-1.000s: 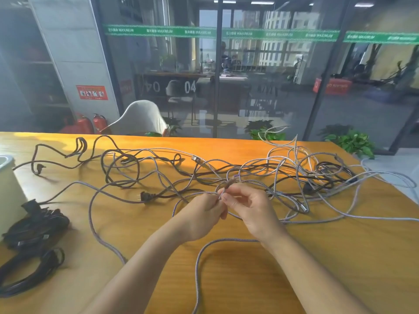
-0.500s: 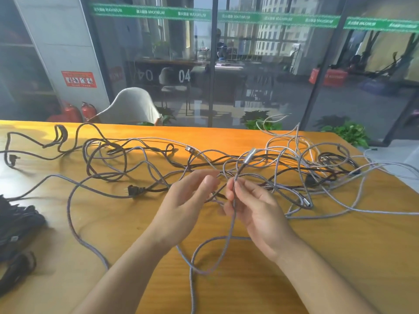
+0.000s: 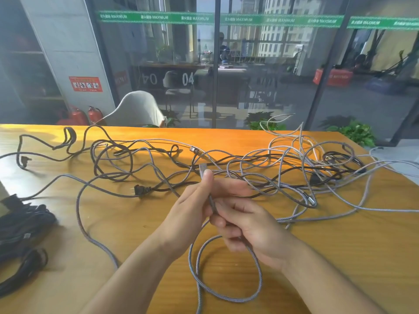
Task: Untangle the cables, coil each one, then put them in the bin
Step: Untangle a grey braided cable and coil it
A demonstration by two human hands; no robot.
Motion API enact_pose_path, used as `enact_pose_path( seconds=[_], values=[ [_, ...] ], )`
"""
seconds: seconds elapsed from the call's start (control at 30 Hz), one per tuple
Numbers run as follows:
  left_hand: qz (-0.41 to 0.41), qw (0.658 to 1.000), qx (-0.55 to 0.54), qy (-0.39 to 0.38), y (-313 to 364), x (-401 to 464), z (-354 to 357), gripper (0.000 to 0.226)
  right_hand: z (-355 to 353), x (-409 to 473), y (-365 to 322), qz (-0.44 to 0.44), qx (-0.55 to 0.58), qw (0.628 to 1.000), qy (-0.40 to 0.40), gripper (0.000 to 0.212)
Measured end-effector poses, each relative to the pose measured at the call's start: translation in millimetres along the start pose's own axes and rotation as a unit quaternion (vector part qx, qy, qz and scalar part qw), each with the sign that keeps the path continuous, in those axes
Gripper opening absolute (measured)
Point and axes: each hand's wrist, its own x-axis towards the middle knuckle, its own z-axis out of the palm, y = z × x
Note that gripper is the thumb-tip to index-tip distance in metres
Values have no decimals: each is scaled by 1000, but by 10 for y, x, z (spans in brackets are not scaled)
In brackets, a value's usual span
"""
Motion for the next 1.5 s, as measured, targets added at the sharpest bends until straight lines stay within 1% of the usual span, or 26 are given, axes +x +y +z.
enact_pose_path(
  seconds=[0.1,0.17,0.23,0.33,0.47,0.6,0.7,0.77,0.87,1.03,1.13,1.23,1.33,1.5],
  values=[
    [7,992,-111,58,14,39,-23,69,-14,-10,-17,43,47,998,-20,16],
    [27,977,-191,90,45,69,-76,68,-18,-21,-30,72,63,995,-42,20],
    [36,969,-223,97,72,79,-96,69,-9,-20,-37,81,67,994,-32,23],
    [23,970,-230,70,73,61,-43,74,17,-15,-47,73,77,994,-5,22],
    [13,971,-233,59,73,37,-8,75,14,-11,-45,74,94,993,-2,22],
    [21,971,-234,49,87,29,0,71,14,-2,-24,80,117,990,0,22],
    [27,976,-209,48,72,22,11,63,14,0,-3,79,127,989,3,23],
    [28,979,-196,50,62,15,14,60,13,-1,-1,79,127,989,4,24],
    [25,978,-199,61,65,17,19,62,30,-2,-8,84,124,989,3,24],
    [27,961,-250,112,130,30,-38,64,112,-1,0,95,76,992,-11,29],
    [28,954,-265,135,141,53,-85,66,120,-4,-1,96,88,991,-10,28],
    [22,953,-276,125,131,58,-50,67,100,-3,3,84,123,989,14,25],
    [15,952,-285,115,114,53,4,66,86,2,10,82,146,986,19,25],
    [16,948,-296,115,153,34,-16,63,59,1,20,98,130,987,-11,27]
  ],
)
